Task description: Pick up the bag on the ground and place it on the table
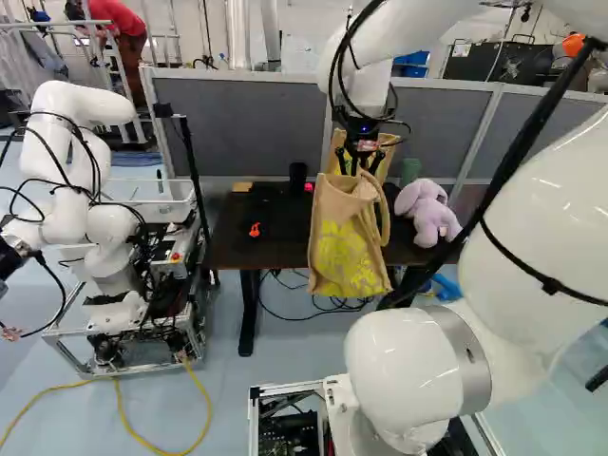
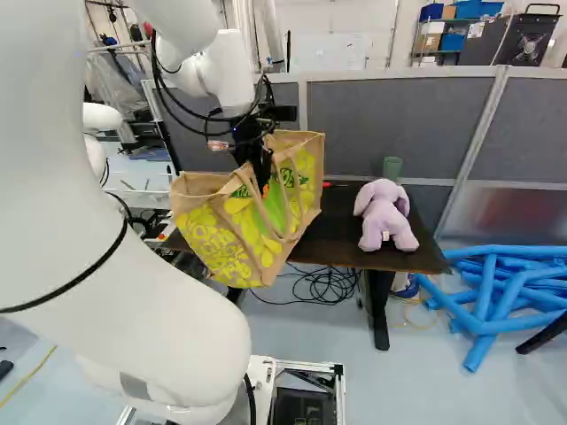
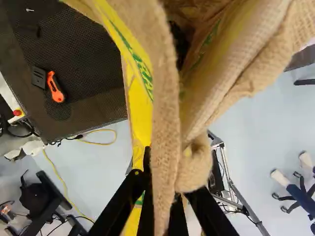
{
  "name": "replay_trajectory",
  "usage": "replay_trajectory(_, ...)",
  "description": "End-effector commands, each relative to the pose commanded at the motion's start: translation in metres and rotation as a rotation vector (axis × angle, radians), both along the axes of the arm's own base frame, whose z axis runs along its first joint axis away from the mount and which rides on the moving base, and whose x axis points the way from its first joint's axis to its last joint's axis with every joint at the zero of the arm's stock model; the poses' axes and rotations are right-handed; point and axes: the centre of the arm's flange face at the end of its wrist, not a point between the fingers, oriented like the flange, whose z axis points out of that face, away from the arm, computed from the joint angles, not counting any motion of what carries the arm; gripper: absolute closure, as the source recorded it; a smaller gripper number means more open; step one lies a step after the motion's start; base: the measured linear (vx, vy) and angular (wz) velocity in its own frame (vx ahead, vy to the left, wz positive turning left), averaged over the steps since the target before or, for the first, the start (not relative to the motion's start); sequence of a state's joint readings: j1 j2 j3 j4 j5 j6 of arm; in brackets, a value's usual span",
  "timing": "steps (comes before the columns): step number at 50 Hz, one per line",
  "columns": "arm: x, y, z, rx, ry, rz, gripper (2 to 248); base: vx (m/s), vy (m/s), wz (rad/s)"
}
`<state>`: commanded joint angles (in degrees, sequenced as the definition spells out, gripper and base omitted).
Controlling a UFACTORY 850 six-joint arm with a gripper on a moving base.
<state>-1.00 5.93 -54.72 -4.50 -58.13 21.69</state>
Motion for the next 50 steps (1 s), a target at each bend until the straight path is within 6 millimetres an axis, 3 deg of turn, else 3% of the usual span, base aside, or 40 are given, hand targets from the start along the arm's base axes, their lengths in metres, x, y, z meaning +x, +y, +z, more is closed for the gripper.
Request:
replay_trajectory(19, 0.006, -0.008, 0.000, 0.000, 0.001, -0.019, 229, -0.003, -0.007, 0.001)
replay_trajectory(50, 0.055, -0.022, 0.001, 0.000, -0.001, -0.045, 229, 0.000, 0.000, 0.000)
